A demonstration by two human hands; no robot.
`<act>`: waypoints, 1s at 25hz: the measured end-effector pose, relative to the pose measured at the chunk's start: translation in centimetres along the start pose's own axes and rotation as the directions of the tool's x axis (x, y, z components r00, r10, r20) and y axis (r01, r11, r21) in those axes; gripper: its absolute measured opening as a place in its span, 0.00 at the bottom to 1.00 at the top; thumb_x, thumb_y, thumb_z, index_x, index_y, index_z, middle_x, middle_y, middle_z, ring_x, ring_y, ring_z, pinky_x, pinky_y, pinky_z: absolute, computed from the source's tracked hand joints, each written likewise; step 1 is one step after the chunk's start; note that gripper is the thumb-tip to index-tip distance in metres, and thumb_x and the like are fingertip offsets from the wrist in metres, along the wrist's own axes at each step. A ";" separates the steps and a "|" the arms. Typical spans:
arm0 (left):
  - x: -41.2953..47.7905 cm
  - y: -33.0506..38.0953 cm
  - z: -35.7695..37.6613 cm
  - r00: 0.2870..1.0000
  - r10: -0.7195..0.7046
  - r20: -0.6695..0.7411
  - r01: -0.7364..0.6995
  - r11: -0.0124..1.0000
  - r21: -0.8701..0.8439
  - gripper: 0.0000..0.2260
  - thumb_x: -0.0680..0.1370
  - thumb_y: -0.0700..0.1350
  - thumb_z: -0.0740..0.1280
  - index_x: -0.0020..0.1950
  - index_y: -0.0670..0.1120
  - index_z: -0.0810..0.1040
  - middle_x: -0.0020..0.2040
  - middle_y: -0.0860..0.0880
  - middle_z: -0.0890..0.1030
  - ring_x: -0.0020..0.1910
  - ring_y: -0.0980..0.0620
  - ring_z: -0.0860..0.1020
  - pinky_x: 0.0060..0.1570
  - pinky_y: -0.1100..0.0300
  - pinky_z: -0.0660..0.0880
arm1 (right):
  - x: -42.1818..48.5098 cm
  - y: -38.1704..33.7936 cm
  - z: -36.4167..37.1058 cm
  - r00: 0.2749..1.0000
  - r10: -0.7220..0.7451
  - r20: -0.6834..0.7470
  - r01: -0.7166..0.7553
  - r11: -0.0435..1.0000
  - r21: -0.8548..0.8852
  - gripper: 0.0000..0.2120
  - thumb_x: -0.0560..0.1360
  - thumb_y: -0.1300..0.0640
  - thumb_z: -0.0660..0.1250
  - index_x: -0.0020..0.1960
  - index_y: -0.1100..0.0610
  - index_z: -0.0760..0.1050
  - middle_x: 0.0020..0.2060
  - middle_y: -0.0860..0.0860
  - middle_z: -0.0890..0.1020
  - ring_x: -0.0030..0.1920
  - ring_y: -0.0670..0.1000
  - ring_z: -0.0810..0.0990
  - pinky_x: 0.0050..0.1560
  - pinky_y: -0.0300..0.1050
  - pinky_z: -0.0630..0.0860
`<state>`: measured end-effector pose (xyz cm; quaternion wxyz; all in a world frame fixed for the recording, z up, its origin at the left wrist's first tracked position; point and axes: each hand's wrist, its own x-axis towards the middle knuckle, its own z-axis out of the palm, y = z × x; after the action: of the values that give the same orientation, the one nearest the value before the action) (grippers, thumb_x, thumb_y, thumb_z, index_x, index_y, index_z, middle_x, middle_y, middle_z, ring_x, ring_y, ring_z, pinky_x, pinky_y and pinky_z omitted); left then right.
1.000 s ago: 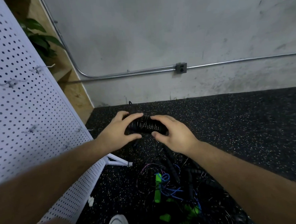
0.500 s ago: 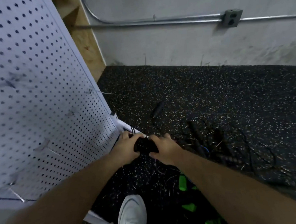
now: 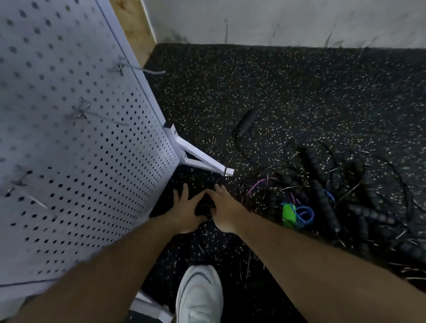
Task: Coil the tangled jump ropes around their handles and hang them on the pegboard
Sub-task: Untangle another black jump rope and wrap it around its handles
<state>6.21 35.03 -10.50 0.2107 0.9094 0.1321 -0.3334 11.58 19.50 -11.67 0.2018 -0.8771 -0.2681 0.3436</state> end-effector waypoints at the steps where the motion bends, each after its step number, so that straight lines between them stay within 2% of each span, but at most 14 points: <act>1: -0.1 0.5 0.2 0.999 -0.003 -0.041 0.004 1.000 0.023 0.35 0.82 0.53 0.65 0.82 0.61 0.46 0.80 0.45 0.31 0.79 0.38 0.32 0.78 0.37 0.47 | -1.2 0.3 -0.3 1.000 -0.021 -0.023 0.021 1.000 -0.009 0.29 0.84 0.58 0.55 0.82 0.53 0.48 0.82 0.52 0.46 0.81 0.55 0.42 0.79 0.49 0.50; 3: -0.4 2.2 1.0 0.976 0.070 -0.208 -0.038 0.987 0.154 0.33 0.82 0.54 0.63 0.82 0.56 0.50 0.82 0.44 0.36 0.79 0.38 0.34 0.79 0.40 0.44 | -4.1 1.1 -1.3 0.994 -0.041 -0.100 0.038 0.999 -0.038 0.27 0.85 0.55 0.54 0.82 0.53 0.51 0.82 0.51 0.49 0.81 0.54 0.44 0.79 0.49 0.51; 5: -1.1 4.9 2.4 0.941 0.203 -0.272 -0.147 0.966 0.211 0.32 0.82 0.54 0.63 0.82 0.51 0.53 0.82 0.44 0.40 0.80 0.40 0.37 0.78 0.44 0.42 | -7.7 2.6 -2.2 0.990 0.000 -0.143 -0.008 0.999 -0.052 0.26 0.85 0.54 0.54 0.81 0.54 0.54 0.81 0.51 0.54 0.81 0.54 0.47 0.79 0.50 0.54; 8: -2.6 10.4 5.2 0.897 0.418 -0.144 -0.412 0.908 0.072 0.36 0.76 0.60 0.61 0.81 0.47 0.60 0.82 0.43 0.54 0.81 0.41 0.50 0.79 0.46 0.50 | -13.7 5.5 -3.0 0.981 0.054 -0.187 -0.070 0.995 -0.078 0.24 0.83 0.56 0.57 0.77 0.56 0.62 0.75 0.54 0.66 0.76 0.58 0.60 0.74 0.54 0.64; 10: -3.4 13.7 7.5 0.857 0.512 -0.066 -0.513 0.858 -0.007 0.39 0.69 0.64 0.61 0.78 0.48 0.65 0.78 0.45 0.63 0.78 0.42 0.61 0.76 0.48 0.60 | -17.1 7.6 -3.0 0.973 0.099 -0.206 -0.120 0.989 -0.090 0.23 0.80 0.56 0.60 0.75 0.56 0.65 0.69 0.55 0.70 0.70 0.59 0.65 0.68 0.56 0.68; 11: -3.7 15.1 8.7 0.844 0.535 -0.031 -0.536 0.844 -0.011 0.41 0.67 0.66 0.61 0.78 0.49 0.65 0.77 0.46 0.64 0.77 0.43 0.63 0.75 0.50 0.62 | -18.7 8.8 -2.8 0.970 0.134 -0.203 -0.153 0.985 -0.081 0.24 0.79 0.54 0.61 0.74 0.56 0.65 0.68 0.55 0.70 0.69 0.60 0.66 0.67 0.57 0.69; 13: -4.5 16.7 10.0 0.848 0.527 0.061 -0.530 0.846 0.059 0.49 0.63 0.71 0.61 0.79 0.48 0.62 0.79 0.45 0.60 0.78 0.44 0.58 0.77 0.53 0.58 | -20.8 11.0 -2.4 0.975 0.179 -0.130 -0.190 0.979 -0.079 0.28 0.76 0.51 0.64 0.74 0.55 0.64 0.69 0.54 0.67 0.69 0.60 0.66 0.66 0.57 0.69; 15: -5.0 17.0 10.9 0.856 0.494 0.154 -0.517 0.828 0.216 0.59 0.60 0.78 0.64 0.82 0.47 0.52 0.82 0.45 0.49 0.81 0.43 0.48 0.78 0.48 0.51 | -21.9 12.7 -1.7 0.982 0.188 -0.034 -0.189 0.980 -0.055 0.31 0.76 0.50 0.66 0.75 0.55 0.61 0.72 0.53 0.62 0.68 0.60 0.67 0.64 0.58 0.72; 16: -5.0 16.9 11.2 0.854 0.490 0.175 -0.520 0.804 0.288 0.60 0.62 0.78 0.67 0.83 0.49 0.47 0.82 0.47 0.45 0.81 0.44 0.45 0.77 0.45 0.50 | -22.2 13.2 -1.3 0.978 0.208 -0.027 -0.209 0.978 -0.020 0.31 0.77 0.52 0.66 0.76 0.55 0.59 0.73 0.54 0.61 0.67 0.61 0.69 0.61 0.57 0.74; 18: -4.9 17.0 11.5 0.849 0.513 0.129 -0.525 0.789 0.318 0.49 0.72 0.69 0.69 0.83 0.52 0.47 0.82 0.48 0.46 0.80 0.44 0.47 0.75 0.43 0.54 | -22.1 14.2 -0.7 0.951 0.299 -0.075 -0.293 0.952 0.086 0.26 0.81 0.56 0.63 0.76 0.55 0.59 0.72 0.55 0.63 0.64 0.60 0.73 0.57 0.53 0.76; 21: -4.9 17.5 11.7 0.829 0.557 -0.039 -0.524 0.801 0.290 0.31 0.79 0.62 0.63 0.79 0.55 0.62 0.77 0.48 0.60 0.73 0.44 0.60 0.69 0.45 0.64 | -21.7 15.2 -0.8 0.931 0.334 -0.147 -0.311 0.937 0.161 0.10 0.84 0.55 0.58 0.61 0.57 0.72 0.57 0.56 0.77 0.55 0.59 0.78 0.56 0.55 0.77; 23: -4.8 17.9 11.6 0.818 0.566 -0.098 -0.521 0.802 0.292 0.27 0.78 0.65 0.55 0.72 0.54 0.71 0.73 0.49 0.66 0.69 0.45 0.65 0.65 0.47 0.66 | -22.3 15.1 -1.6 0.933 0.293 -0.209 -0.248 0.944 0.218 0.10 0.84 0.54 0.57 0.55 0.57 0.75 0.51 0.54 0.79 0.50 0.58 0.78 0.52 0.56 0.77; 25: -4.7 18.4 11.2 0.816 0.561 -0.137 -0.516 0.815 0.264 0.26 0.77 0.65 0.50 0.66 0.52 0.75 0.69 0.51 0.71 0.66 0.48 0.67 0.61 0.50 0.65 | -23.3 14.4 -3.0 0.895 0.268 -0.357 -0.176 0.947 0.268 0.11 0.84 0.52 0.58 0.54 0.56 0.76 0.48 0.53 0.80 0.47 0.57 0.79 0.48 0.54 0.77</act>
<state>3.55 13.13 -9.71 0.1825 0.9563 -0.1474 -0.1745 3.99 -6.35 -5.81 0.3098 -0.9235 -0.0788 0.2121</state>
